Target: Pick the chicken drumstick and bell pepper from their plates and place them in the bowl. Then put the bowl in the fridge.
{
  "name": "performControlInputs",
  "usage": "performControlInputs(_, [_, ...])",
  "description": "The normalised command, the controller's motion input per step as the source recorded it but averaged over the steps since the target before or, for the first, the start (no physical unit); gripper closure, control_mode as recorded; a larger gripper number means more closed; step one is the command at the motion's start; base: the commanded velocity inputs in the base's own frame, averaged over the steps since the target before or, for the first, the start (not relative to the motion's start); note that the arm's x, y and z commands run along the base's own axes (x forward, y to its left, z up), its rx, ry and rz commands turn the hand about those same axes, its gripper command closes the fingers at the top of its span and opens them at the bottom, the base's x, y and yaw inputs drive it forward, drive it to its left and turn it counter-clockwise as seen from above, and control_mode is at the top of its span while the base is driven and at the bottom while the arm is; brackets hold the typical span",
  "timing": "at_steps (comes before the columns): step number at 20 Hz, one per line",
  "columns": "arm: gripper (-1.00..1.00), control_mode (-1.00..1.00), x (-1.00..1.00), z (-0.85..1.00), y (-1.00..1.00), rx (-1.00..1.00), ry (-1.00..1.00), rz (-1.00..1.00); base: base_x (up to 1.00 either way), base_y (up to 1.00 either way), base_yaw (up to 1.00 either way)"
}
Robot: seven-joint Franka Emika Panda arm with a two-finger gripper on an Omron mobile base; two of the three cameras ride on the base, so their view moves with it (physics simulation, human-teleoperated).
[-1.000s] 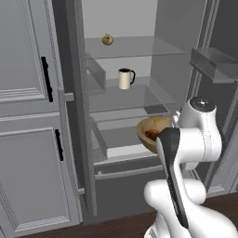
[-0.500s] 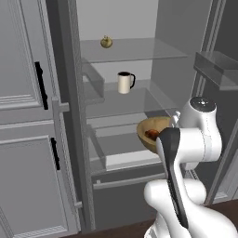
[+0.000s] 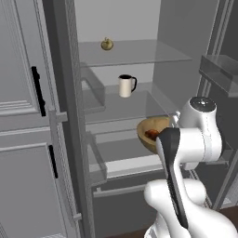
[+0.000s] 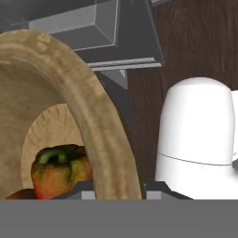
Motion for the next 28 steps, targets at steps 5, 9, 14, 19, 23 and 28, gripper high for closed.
performControlInputs(5, [1.0,1.0,0.0,0.0,0.0,0.0,0.0,0.0,0.31,-0.45,0.02])
performControlInputs(9, [1.0,1.0,0.0,0.0,0.0,0.0,0.0,0.0,0.17,-0.18,0.0])
performControlInputs(14, [1.0,1.0,0.0,0.0,0.0,0.0,0.0,0.0,0.3,0.04,0.0])
performControlInputs(19, [1.0,1.0,0.0,0.0,0.0,0.0,0.0,0.0,0.41,0.25,0.0])
performControlInputs(23, [1.0,1.0,0.0,0.0,0.0,0.0,0.0,0.0,0.48,0.24,0.0])
performControlInputs(28, [1.0,1.0,0.0,0.0,0.0,0.0,0.0,0.0,0.47,0.22,0.0])
